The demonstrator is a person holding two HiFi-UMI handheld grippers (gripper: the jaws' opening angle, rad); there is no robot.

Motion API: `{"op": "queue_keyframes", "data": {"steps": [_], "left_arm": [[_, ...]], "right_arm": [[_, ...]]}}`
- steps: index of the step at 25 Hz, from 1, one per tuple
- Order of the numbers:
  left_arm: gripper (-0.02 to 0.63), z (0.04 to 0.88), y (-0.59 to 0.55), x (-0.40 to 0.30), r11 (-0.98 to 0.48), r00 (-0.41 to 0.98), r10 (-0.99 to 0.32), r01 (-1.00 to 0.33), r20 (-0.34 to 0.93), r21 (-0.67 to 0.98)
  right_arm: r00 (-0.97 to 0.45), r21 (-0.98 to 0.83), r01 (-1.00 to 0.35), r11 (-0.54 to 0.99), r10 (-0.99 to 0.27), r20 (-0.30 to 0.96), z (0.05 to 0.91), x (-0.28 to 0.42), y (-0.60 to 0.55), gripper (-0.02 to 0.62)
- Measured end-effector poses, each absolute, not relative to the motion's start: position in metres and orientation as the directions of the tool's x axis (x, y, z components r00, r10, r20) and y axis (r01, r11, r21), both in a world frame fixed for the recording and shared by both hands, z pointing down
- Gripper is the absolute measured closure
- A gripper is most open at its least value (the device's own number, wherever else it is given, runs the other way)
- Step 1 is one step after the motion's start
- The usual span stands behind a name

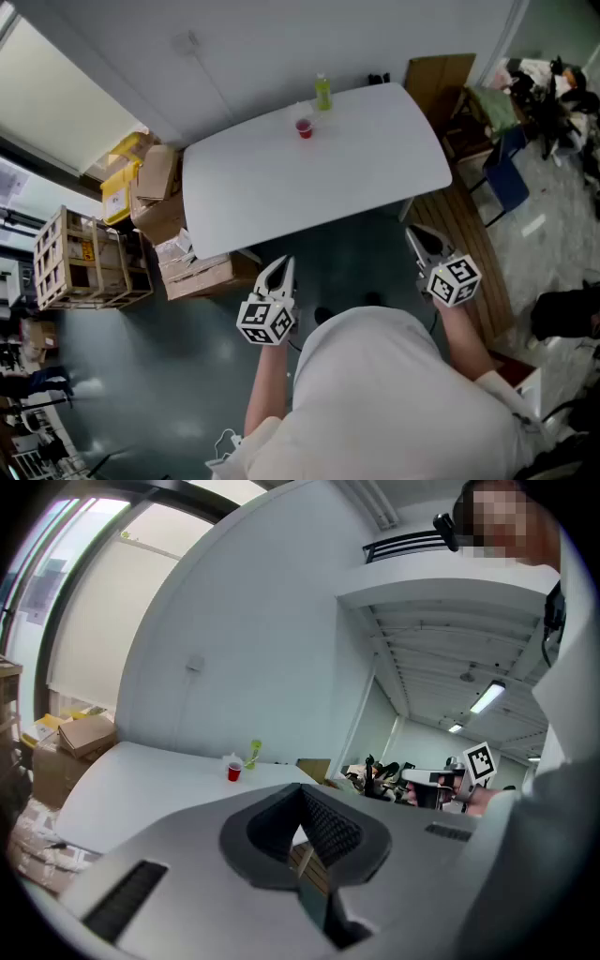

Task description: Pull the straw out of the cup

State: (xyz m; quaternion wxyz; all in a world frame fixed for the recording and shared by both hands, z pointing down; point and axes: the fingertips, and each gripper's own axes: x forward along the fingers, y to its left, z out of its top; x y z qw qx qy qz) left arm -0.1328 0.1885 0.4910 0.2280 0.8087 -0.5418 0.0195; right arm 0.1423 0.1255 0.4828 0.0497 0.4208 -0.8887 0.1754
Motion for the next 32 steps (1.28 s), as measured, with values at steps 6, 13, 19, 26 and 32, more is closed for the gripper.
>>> {"op": "queue_keyframes", "data": {"steps": [6, 13, 19, 26, 32], "left_arm": [[0.604, 0.487, 0.183, -0.130, -0.312, 0.412, -0.869, -0.886, 0.273, 0.344], [0.604, 0.486, 0.178, -0.122, -0.310, 0.410, -0.869, -0.888, 0.277, 0.340], [0.604, 0.486, 0.179, -0.113, -0.293, 0.393, -0.874, -0.896, 0.286, 0.333], [0.604, 0.478, 0.180, -0.096, -0.279, 0.367, -0.900, -0.900, 0.236, 0.336], [0.604, 0.482, 0.178, -0.081, -0.248, 0.336, -0.910, -0.910, 0.242, 0.332]], "right_arm": [[-0.642, -0.267, -0.765, 0.587, -0.728, 0.241, 0.485, 0.144, 0.121, 0.552], [-0.654, -0.268, -0.754, 0.599, -0.720, 0.231, 0.481, 0.150, 0.116, 0.552], [-0.670, -0.281, -0.741, 0.610, -0.705, 0.235, 0.481, 0.159, 0.115, 0.552], [-0.677, -0.288, -0.734, 0.615, -0.697, 0.237, 0.489, 0.187, 0.108, 0.552], [-0.697, -0.287, -0.716, 0.637, -0.674, 0.243, 0.493, 0.205, 0.099, 0.552]]}}
